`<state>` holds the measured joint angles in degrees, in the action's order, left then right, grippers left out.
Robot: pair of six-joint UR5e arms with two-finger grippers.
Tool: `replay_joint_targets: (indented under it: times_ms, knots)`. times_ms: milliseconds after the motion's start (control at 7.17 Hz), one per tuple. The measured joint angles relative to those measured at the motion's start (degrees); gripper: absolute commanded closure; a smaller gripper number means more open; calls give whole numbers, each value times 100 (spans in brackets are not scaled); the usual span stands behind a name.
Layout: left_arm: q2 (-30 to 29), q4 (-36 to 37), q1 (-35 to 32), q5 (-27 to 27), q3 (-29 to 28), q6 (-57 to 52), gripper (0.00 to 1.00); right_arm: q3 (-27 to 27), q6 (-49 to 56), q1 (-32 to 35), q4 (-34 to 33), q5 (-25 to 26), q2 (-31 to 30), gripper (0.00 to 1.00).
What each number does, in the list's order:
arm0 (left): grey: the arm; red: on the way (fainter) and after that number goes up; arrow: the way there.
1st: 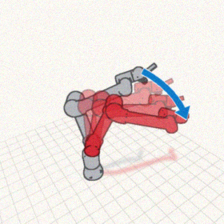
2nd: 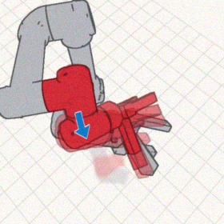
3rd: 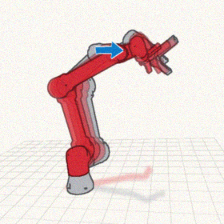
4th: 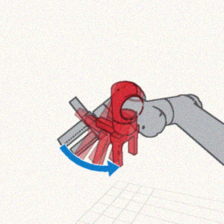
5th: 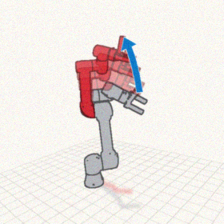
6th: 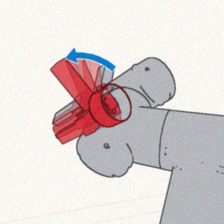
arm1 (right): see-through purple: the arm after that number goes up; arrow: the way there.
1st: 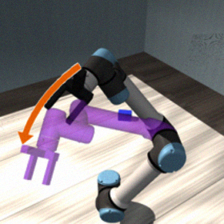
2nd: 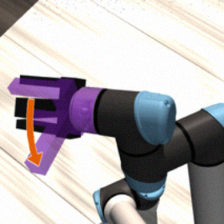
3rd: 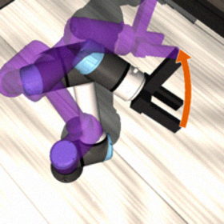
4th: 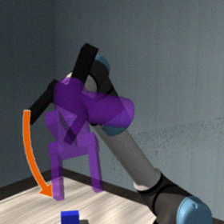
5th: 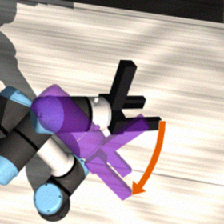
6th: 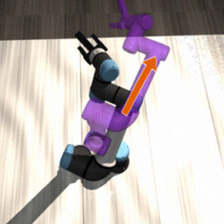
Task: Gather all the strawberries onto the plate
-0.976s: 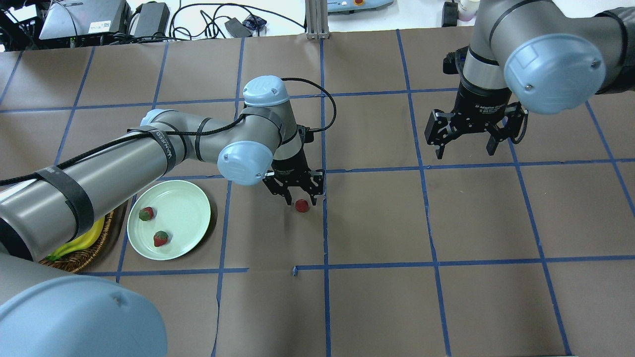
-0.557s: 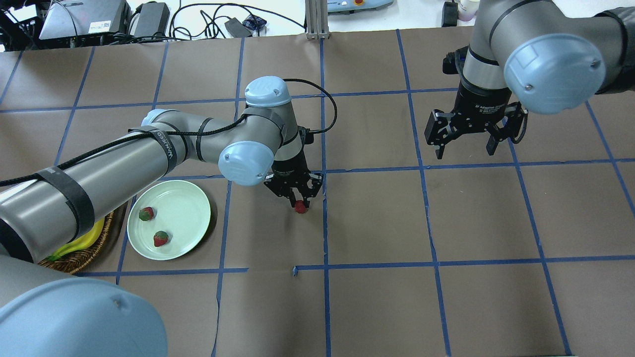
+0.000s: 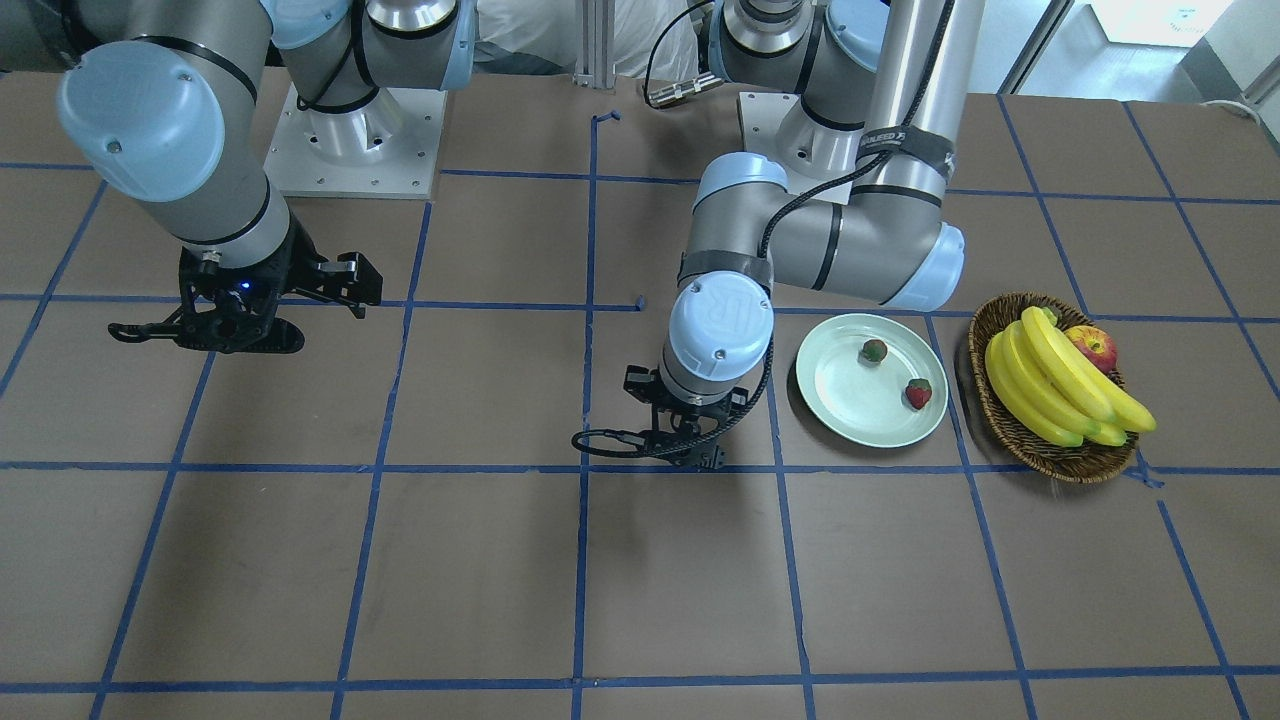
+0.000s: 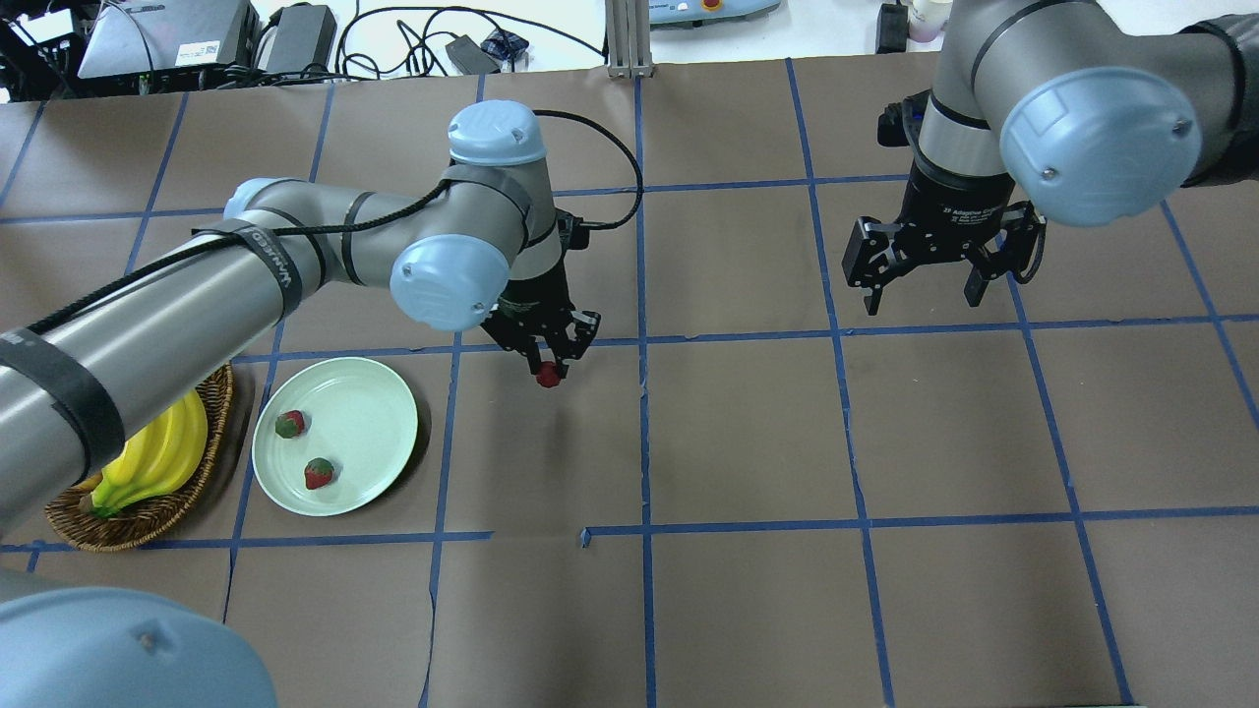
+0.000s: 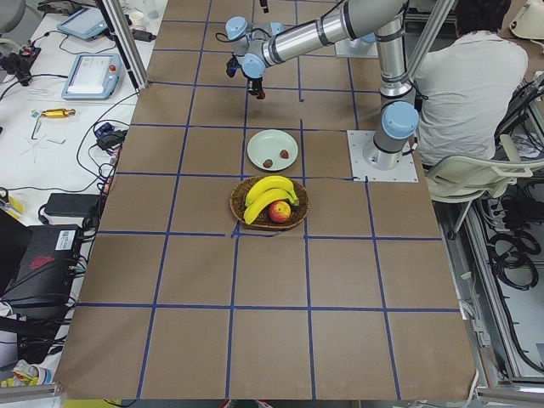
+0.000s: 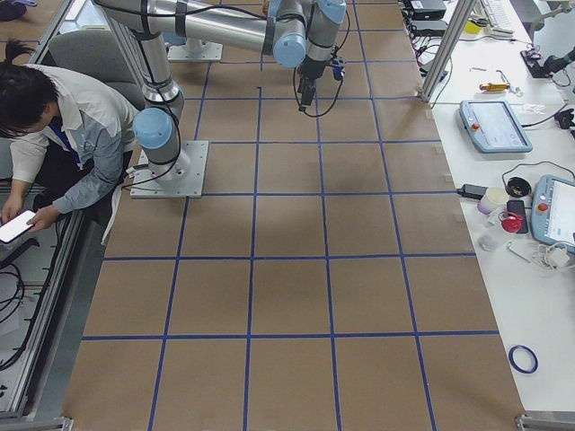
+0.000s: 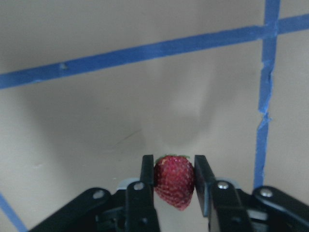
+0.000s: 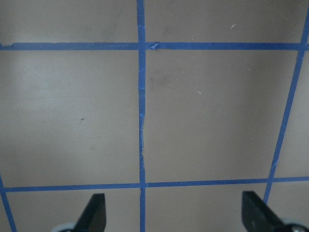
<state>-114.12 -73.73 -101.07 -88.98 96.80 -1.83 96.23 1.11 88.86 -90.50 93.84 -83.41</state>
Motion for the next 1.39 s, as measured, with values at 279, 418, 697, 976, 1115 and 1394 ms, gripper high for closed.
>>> replay_joint_targets:
  times_ms: [279, 418, 697, 976, 1115, 1394]
  knots:
    - [212, -491, 681, -590, -6, -1187, 100, -6, 3, -22, -8, 9, 0, 0]
    - [246, -563, 972, -869, 68, -1772, 100, -7, 4, -25, -15, 10, 0, 0]
    - [267, -564, 1418, -1262, 307, -2575, 100, -7, -4, -27, -80, 11, 0, 0]
    - [252, -564, 1574, -1477, 425, -2800, 0, -7, -8, -27, -119, 11, 0, 0]
    - [251, -537, 1589, -1438, 475, -2789, 0, -7, -11, -27, -124, 11, 0, 0]
    - [344, -522, 1556, -1382, 454, -2684, 0, -13, -12, -27, -116, 23, 0, 0]
